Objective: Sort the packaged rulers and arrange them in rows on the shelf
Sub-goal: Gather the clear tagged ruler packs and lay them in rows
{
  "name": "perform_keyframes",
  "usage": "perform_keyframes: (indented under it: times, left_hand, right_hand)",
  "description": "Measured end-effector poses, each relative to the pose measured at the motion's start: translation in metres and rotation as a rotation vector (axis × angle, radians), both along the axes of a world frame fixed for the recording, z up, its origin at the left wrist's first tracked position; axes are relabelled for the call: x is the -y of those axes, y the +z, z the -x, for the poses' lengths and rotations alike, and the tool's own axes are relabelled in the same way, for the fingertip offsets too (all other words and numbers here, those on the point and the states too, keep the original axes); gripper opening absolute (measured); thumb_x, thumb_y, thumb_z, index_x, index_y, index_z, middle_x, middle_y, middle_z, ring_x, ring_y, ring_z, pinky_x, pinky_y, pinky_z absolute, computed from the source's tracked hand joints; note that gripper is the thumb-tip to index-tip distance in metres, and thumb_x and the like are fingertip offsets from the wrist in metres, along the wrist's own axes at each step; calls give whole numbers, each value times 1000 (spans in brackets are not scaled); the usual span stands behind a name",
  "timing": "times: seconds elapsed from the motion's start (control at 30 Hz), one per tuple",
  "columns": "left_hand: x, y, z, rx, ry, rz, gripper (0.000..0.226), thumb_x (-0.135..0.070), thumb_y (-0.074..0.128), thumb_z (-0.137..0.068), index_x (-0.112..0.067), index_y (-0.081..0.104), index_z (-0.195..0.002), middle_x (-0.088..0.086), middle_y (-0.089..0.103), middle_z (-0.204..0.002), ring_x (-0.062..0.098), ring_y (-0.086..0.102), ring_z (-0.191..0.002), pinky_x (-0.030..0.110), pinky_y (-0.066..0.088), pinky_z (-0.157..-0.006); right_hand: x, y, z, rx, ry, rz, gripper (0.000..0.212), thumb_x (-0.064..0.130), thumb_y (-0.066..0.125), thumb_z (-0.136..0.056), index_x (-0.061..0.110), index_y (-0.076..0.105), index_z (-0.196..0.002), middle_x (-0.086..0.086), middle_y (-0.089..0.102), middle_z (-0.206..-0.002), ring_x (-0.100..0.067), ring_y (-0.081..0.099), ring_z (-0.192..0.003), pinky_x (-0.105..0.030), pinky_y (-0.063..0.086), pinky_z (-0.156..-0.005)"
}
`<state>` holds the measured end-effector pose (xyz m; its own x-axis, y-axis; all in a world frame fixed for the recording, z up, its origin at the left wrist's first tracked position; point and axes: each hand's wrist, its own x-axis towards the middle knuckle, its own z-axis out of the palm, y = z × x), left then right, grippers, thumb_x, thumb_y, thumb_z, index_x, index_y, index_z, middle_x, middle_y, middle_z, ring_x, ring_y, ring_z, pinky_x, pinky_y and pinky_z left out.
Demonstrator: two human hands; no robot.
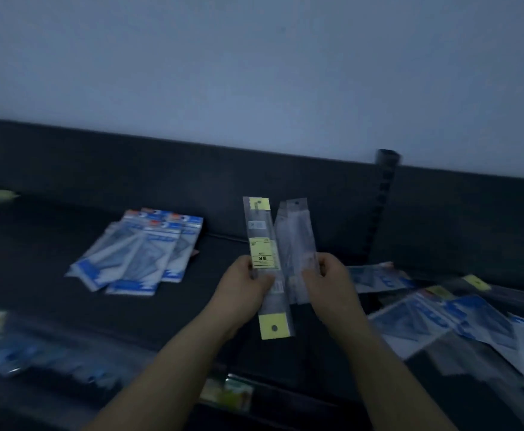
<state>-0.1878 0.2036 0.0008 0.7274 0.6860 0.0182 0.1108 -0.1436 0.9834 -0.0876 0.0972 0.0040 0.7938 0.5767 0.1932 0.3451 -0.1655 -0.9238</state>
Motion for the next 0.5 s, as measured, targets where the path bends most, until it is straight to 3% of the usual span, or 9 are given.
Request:
perform_keyframes:
  times: [0.07,0.17,0.27,0.37,0.5]
  left_hand:
    - [-31,0,38,-11,72,-28,12,-15,57,-94,-16,57,-106,-1,67,-93,8,62,-73,18,46,-57]
    - [-77,0,101,-36,165,-73,8,-17,58,-92,-19,57,-100,0,67,-91,11,60,-72,26,47,-63]
    - [-120,1,163,-36,231,-77,7,-13,56,-92,-19,58,-95,-4,62,-77,7,55,-59,23,43,-56]
    - [-159,3,218,-60,309,-104,7,-13,57,-91,-20,57,-89,-3,60,-74,10,54,-60,27,44,-58]
    - [-207,5,277,-103,377,-112,6,-15,57,-90,-15,56,-84,0,58,-73,12,52,-59,29,44,-59]
  right_hand:
    - [-35,3,32,16,70,17,19,25,45,-98,11,56,-91,-3,56,-79,-14,50,-66,-27,42,-59]
    - [-89,6,88,-3,169,5,17,28,45,-98,17,58,-96,-8,65,-93,-24,62,-83,-32,49,-70]
    - [-142,6,143,-3,258,4,7,21,48,-96,23,55,-93,-6,64,-96,-18,59,-80,-27,46,-65]
    - [-193,4,190,11,339,9,6,17,50,-95,18,53,-100,-13,61,-101,-15,52,-81,-27,42,-67]
    - [-250,5,242,27,418,5,9,21,48,-97,19,52,-105,-7,60,-97,-10,52,-77,-22,40,-64]
